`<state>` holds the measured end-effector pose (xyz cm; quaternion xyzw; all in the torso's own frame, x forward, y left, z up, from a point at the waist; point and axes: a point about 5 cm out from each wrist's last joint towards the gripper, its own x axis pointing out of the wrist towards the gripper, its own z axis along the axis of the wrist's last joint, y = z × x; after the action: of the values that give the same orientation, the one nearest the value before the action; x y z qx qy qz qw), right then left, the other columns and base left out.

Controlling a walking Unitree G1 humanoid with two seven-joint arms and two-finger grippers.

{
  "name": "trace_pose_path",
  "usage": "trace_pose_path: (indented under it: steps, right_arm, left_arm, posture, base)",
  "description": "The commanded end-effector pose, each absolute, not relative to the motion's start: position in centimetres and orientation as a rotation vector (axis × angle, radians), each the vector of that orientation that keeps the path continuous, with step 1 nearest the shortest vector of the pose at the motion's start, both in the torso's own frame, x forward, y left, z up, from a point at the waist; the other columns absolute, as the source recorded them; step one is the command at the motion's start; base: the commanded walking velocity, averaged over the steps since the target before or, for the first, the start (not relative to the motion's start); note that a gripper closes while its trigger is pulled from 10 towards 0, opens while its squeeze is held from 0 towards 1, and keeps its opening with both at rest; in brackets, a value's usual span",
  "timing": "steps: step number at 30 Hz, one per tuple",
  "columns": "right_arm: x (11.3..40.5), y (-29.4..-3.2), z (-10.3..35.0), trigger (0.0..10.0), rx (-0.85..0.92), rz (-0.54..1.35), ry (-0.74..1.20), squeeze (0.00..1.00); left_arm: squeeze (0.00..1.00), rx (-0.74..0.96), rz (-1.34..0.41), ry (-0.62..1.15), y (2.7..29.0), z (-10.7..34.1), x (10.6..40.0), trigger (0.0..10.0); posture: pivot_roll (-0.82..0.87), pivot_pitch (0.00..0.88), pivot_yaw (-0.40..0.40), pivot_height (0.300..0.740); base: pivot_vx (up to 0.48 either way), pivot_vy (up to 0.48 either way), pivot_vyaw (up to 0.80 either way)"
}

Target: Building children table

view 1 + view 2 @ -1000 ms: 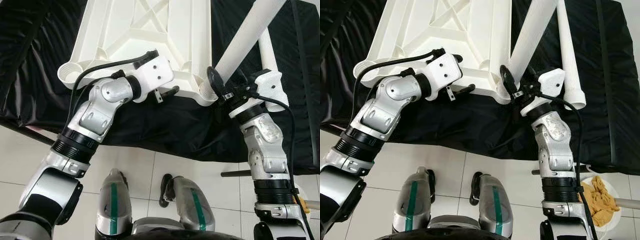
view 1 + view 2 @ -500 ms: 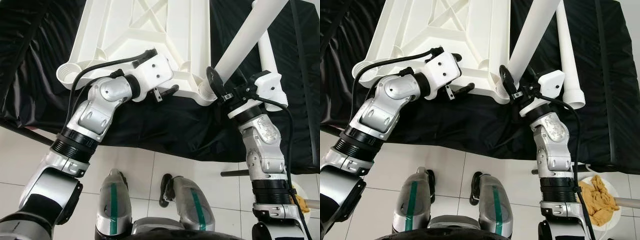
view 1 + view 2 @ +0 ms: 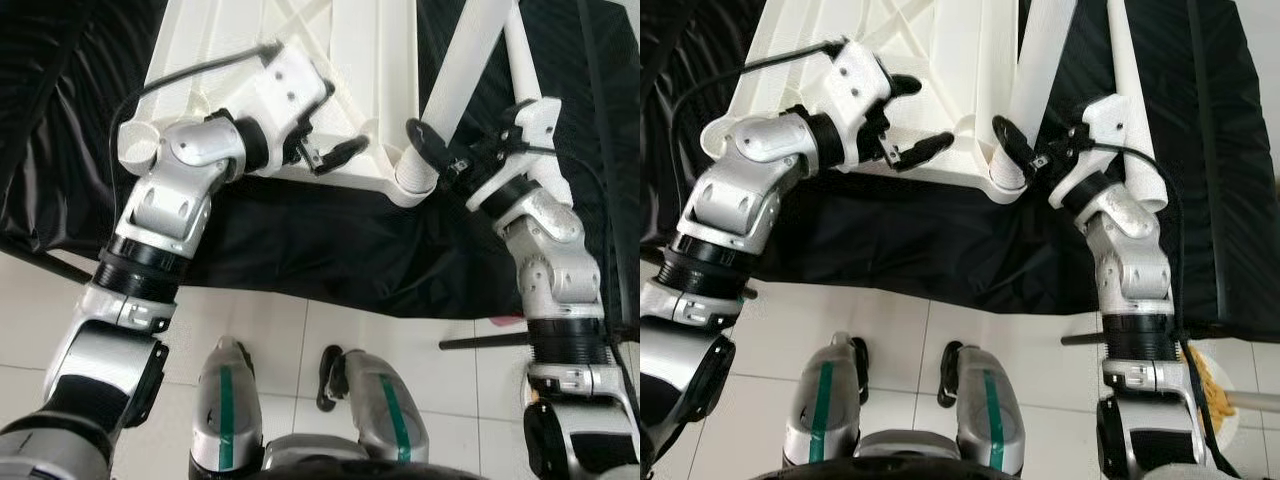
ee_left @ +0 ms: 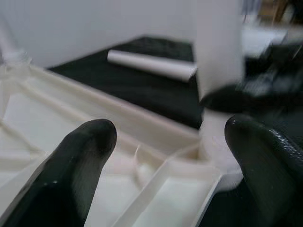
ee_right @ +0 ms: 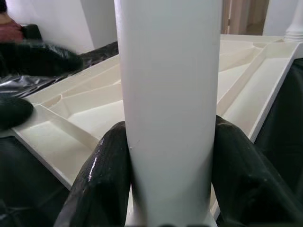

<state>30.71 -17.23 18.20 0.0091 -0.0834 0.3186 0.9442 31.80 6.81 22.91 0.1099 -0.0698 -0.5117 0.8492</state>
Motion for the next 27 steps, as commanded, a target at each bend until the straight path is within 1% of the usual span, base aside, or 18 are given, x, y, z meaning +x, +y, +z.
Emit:
trace_pose_path:
  steps: [1, 3, 4, 5, 8, 10, 15, 17, 18, 22, 27]
  right_arm:
    - [31.3, -17.0, 19.1, 10.0, 0.032, 0.705, -0.192, 0.0]
    - [31.3, -17.0, 19.1, 10.0, 0.032, 0.705, -0.192, 0.0]
    - [31.7, -16.7, 19.4, 10.0, 0.013, 0.737, -0.198, 0.0]
    - [32.3, -16.3, 19.8, 10.0, -0.009, 0.795, -0.192, 0.0]
    - [32.6, -16.0, 20.1, 10.0, -0.015, 0.83, -0.185, 0.0]
    - [32.7, -15.6, 20.3, 10.0, -0.037, 0.885, -0.18, 0.0]
    - [32.8, -15.2, 20.4, 10.0, -0.073, 0.944, -0.183, 0.0]
    - [32.5, -15.1, 20.4, 10.0, -0.11, 1.033, -0.159, 0.0]
    - [32.5, -15.1, 20.4, 10.0, -0.11, 1.033, -0.159, 0.0]
    - [32.1, -15.2, 20.2, 10.0, -0.15, 1.137, -0.127, 0.0]
    - [32.0, -15.3, 20.0, 10.0, -0.178, 1.166, -0.111, 0.0]
  left_arm:
    - [1.0, 0.172, -1.14, -0.192, 6.3, 24.5, 31.3, 10.0]
    - [1.0, 0.172, -1.14, -0.192, 6.3, 24.5, 31.3, 10.0]
    - [1.0, 0.139, -1.149, -0.208, 6.0, 25.2, 31.3, 10.0]
    - [0.0, 0.081, -1.184, -0.235, 5.5, 26.4, 31.2, 10.0]
    - [0.0, 0.038, -1.216, -0.253, 5.2, 27.2, 31.0, 10.0]
    - [0.0, -0.038, -1.239, -0.233, 4.8, 27.9, 31.1, 10.0]
    - [0.0, -0.089, -1.256, -0.212, 4.4, 28.4, 31.3, 10.0]
    - [0.0, -0.138, -1.277, -0.199, 4.2, 29.2, 31.5, 10.0]
    - [0.0, -0.138, -1.277, -0.199, 4.2, 29.2, 31.5, 10.0]
    - [0.0, -0.188, -1.294, -0.166, 3.8, 29.9, 31.9, 10.0]
    - [0.0, -0.209, -1.308, -0.118, 3.5, 30.1, 32.0, 10.0]
  posture:
    - [0.13, 0.071, -0.098, 0.74]
    - [0.13, 0.071, -0.098, 0.74]
    - [0.13, 0.067, -0.101, 0.74]
    - [0.14, 0.059, -0.105, 0.74]
    - [0.14, 0.059, -0.105, 0.74]
    - [0.14, 0.048, -0.111, 0.74]
    - [0.14, 0.043, -0.112, 0.74]
    - [0.15, 0.033, -0.113, 0.74]
    - [0.15, 0.033, -0.113, 0.74]
    - [0.14, 0.021, -0.105, 0.74]
    - [0.14, 0.016, -0.099, 0.74]
  base:
    - [0.0, 0.0, 0.0]
    - [0.0, 0.0, 0.0]
    - [0.0, 0.0, 0.0]
    - [0.0, 0.0, 0.0]
    - [0.0, 0.0, 0.0]
    - [0.0, 0.0, 0.0]
    - [0.0, 0.0, 0.0]
    - [0.0, 0.0, 0.0]
    - [0.0, 0.0, 0.0]
    - [0.0, 0.0, 0.0]
    - [0.0, 0.0, 0.0]
